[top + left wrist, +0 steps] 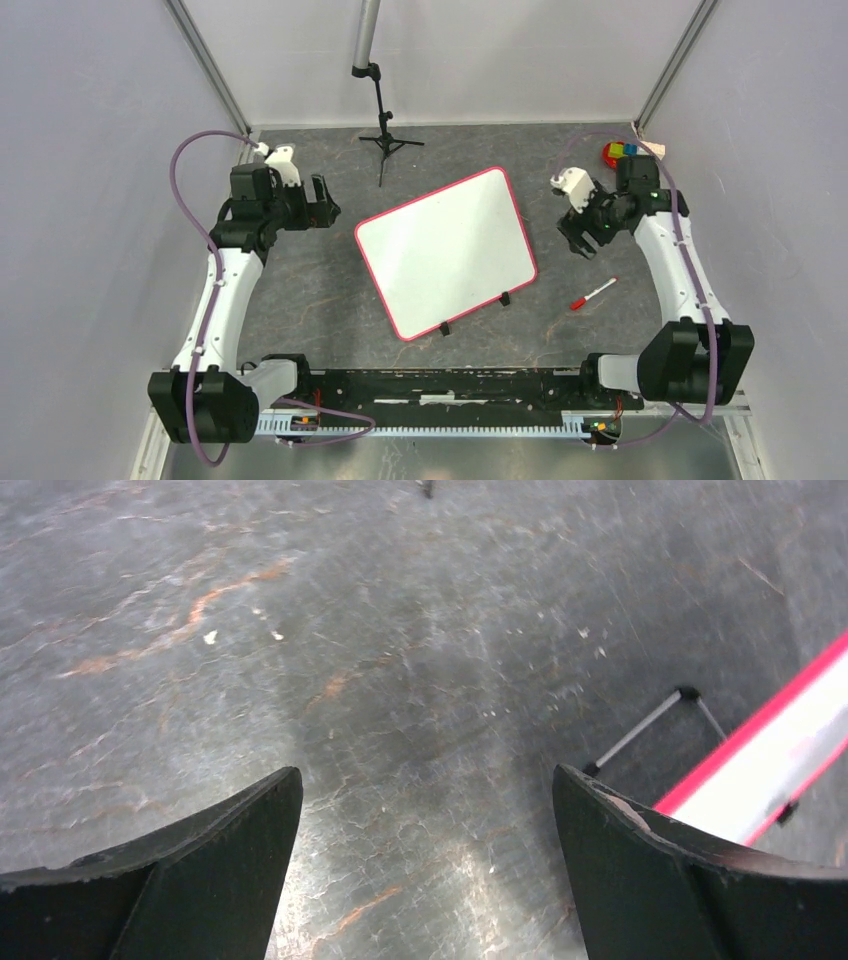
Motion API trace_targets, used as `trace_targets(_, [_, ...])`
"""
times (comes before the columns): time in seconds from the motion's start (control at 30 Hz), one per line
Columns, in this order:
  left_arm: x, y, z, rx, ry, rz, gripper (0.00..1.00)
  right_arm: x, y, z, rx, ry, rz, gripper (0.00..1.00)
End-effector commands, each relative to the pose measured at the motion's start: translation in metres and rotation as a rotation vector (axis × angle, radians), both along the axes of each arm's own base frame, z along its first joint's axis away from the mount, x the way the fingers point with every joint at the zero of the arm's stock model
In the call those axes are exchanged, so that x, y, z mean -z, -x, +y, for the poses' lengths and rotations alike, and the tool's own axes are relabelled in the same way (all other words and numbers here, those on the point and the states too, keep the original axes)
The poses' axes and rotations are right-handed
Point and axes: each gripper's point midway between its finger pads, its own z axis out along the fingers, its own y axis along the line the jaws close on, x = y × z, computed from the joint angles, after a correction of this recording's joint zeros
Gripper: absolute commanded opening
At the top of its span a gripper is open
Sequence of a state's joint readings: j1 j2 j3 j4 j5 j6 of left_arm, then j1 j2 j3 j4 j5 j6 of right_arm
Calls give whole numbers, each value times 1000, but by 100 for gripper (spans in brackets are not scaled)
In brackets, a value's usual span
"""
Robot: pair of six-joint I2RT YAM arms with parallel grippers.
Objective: Write a sentence on the whiteboard
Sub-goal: Pick up the whiteboard marker at the center of the board.
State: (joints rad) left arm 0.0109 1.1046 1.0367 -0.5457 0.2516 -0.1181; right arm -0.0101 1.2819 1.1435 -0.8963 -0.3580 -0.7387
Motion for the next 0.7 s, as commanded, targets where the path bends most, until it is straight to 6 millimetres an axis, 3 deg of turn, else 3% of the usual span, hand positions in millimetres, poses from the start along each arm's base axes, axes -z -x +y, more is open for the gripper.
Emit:
trace_targets(0.0, [3, 10, -26, 259, -9, 0, 100, 12, 27, -35, -373, 184, 44, 86])
trace_targets(0.1, [1, 20, -44, 380, 40, 1, 100, 37, 33, -48, -535, 303, 30, 86])
trace_targets(0.27, [-4, 34, -58, 488, 86, 31, 100, 63, 28, -46, -706, 353, -24, 87])
trace_targets(0.37, [-5, 41, -58, 519, 72, 49, 100, 79, 28, -44, -760, 336, 10, 86])
trace_targets(0.67, [-17, 52, -58, 528, 68, 43, 100, 131, 58, -53, -932, 382, 110, 85])
